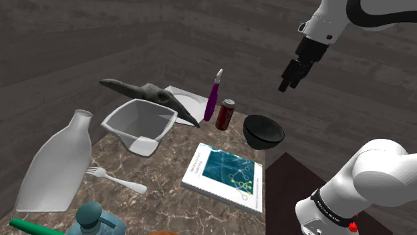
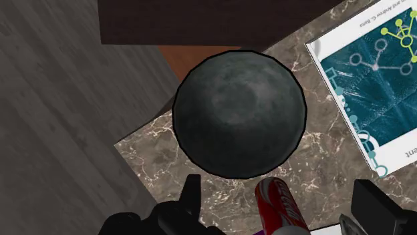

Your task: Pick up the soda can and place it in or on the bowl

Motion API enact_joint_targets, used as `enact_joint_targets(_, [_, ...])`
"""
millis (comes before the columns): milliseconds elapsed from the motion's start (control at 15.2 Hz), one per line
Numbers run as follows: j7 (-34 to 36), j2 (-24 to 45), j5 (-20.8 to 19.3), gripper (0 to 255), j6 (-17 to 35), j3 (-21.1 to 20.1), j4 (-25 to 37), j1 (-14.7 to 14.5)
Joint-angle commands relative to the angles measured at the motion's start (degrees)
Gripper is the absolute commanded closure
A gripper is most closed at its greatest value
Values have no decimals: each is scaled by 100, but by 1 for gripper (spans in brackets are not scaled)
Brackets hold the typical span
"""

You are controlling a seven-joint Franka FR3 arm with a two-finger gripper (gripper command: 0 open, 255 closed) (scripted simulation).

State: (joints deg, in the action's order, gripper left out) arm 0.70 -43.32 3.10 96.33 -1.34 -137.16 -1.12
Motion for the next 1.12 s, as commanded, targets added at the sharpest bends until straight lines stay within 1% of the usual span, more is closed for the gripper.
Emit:
enact_joint_targets(0, [0, 0, 0, 0, 0, 0, 0, 0])
enact_joint_targets(528, [13, 1644, 21, 0, 1193, -258, 330, -127])
enact_joint_targets(1056, [100, 3421, -122, 0, 2040, -498, 1132, -219])
